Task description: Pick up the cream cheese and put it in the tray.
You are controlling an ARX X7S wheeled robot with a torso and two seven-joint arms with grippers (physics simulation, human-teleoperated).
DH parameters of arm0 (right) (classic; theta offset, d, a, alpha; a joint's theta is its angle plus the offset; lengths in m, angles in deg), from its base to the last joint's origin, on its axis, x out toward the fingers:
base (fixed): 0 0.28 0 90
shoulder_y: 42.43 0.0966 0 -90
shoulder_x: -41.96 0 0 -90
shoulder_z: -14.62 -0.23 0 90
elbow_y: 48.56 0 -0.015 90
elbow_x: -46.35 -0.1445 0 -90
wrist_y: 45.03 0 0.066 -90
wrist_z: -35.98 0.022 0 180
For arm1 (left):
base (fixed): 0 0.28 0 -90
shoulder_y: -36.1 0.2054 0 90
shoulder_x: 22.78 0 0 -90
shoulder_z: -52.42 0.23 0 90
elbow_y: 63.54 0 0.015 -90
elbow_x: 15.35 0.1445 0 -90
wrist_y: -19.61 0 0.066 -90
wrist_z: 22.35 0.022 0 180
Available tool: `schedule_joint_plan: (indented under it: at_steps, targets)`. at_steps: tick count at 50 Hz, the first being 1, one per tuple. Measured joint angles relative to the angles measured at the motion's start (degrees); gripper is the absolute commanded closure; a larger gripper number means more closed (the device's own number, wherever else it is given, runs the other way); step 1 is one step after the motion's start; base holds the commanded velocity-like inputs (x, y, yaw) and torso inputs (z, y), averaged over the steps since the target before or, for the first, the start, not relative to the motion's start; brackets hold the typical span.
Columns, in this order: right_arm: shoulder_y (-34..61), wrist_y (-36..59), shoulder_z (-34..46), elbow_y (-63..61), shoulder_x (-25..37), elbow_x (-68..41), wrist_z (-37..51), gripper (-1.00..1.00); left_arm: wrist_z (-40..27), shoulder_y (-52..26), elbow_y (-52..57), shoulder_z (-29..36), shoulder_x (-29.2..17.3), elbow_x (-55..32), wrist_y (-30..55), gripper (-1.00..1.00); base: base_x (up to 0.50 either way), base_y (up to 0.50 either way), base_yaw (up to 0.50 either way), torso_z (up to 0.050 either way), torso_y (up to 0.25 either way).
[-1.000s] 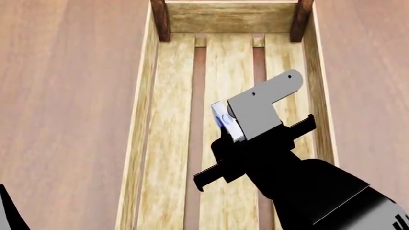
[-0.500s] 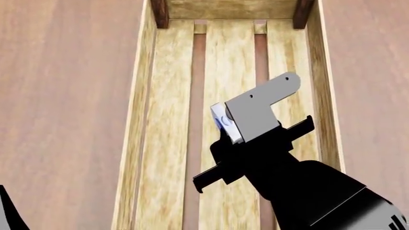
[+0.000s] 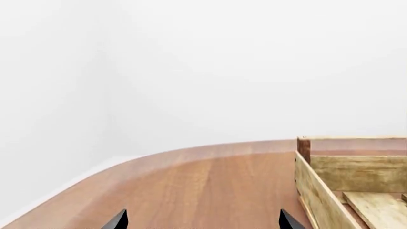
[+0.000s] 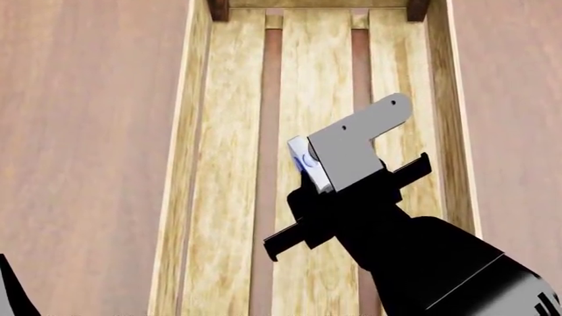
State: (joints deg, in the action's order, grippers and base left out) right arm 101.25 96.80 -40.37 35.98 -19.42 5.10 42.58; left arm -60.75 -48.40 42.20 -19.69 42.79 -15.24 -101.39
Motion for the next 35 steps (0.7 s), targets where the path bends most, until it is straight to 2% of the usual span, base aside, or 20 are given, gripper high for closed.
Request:
schedule_joint_plan:
  at_steps: [8,9,35]
  targets:
    - [0.24,-0.26,0.07,-0.28,0.07,0.07,0.05,1.00,-0.02,0.17,0.06,-0.01,-0.20,-0.81,-0.78,-1.00,0.00,0.00,0.00,0.000,-0.028]
    - [0.26,-0.31,0.19,-0.28,0.05,0.19,0.06,-1.00,-0.04,0.21,0.04,-0.03,-0.22,-0.91,-0.97,-1.00,0.01,0.00,0.00,0.000,0.000]
    - [0.33,-0.12,2.42,1.66,-0.45,3.58,0.58,-1.00,-0.15,0.34,-0.55,0.07,-0.45,-2.07,-3.20,-1.00,0.00,0.00,0.00,0.000,0.000]
